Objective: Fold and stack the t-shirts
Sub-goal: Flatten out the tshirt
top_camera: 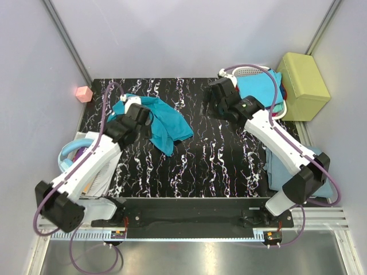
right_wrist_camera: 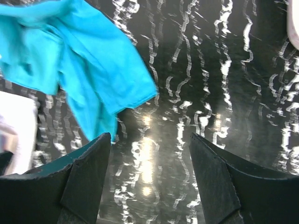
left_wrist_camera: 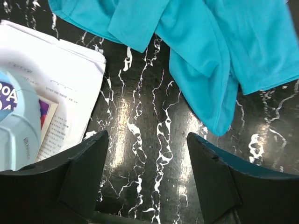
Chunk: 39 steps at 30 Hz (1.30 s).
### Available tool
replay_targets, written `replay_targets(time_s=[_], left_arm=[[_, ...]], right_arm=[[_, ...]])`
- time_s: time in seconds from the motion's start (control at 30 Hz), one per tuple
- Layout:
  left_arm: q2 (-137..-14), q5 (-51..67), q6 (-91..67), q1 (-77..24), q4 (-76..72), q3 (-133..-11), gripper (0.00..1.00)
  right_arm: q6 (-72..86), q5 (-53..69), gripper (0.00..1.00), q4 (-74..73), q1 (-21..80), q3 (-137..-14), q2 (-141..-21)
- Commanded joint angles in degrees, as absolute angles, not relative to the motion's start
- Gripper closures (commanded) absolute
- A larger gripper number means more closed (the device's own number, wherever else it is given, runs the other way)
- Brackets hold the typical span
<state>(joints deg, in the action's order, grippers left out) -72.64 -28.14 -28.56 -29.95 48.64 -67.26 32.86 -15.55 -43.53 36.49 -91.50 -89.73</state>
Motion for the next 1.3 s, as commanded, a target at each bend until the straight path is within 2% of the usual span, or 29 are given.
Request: replay_targets(time_s=[0.0,0.17,0.3,0.5,0.6,0.63,0.73,1.0,1.1,1.27], left_arm=[[-65.9,-29.2,-29.8,-30.7,47.4,-67.5,0.26],[-65.2,-33.7,-30.8,-37.1,50.3,-70.0,0.25],[-65.0,-32.8,-31.5,-37.4,51.7,-70.9,0.24],[-64.5,-32.4,-31.0,-37.4,52.9,-71.8,0.25],[-63.6,-32.1,-32.2,-37.4,52.3,-70.9,0.25],[-63.8,-31.6,-32.9,-37.4,52.0,-70.4,0.25],[-62.8,-31.4,-35.5,-38.1,52.2,-69.2,0.25],[-60.9,-37.7,-39.1,-46.7,48.5,-62.6,0.24],[-65.3,-38.3,-37.4,-47.1,47.8,-66.4,0.25],[-67.5,-41.4,-36.2,-48.3,52.6,-71.3,0.24]], right_arm=[[36.5,-10.9,0.23,-39.8,36.4,-103.2,-87.9],[37.2,-4.7,0.20,-51.2,36.4,-125.7,-96.2],[38.1,-2.1,0.20,-60.1,36.6,-133.6,-101.9],[41.3,-0.4,0.20,-59.5,37.2,-123.7,-98.4],[45.9,-1.6,0.20,-56.9,37.4,-113.8,-92.9],[47.1,-1.1,0.19,-52.3,37.4,-105.7,-90.8],[50.7,2.5,0.20,-47.0,37.5,-96.2,-85.1],[46.5,1.8,0.20,-47.5,40.4,-88.6,-78.5],[44.8,0.3,0.19,-46.2,40.3,-84.0,-77.2],[39.6,-2.4,0.16,-45.9,40.3,-84.6,-77.2]])
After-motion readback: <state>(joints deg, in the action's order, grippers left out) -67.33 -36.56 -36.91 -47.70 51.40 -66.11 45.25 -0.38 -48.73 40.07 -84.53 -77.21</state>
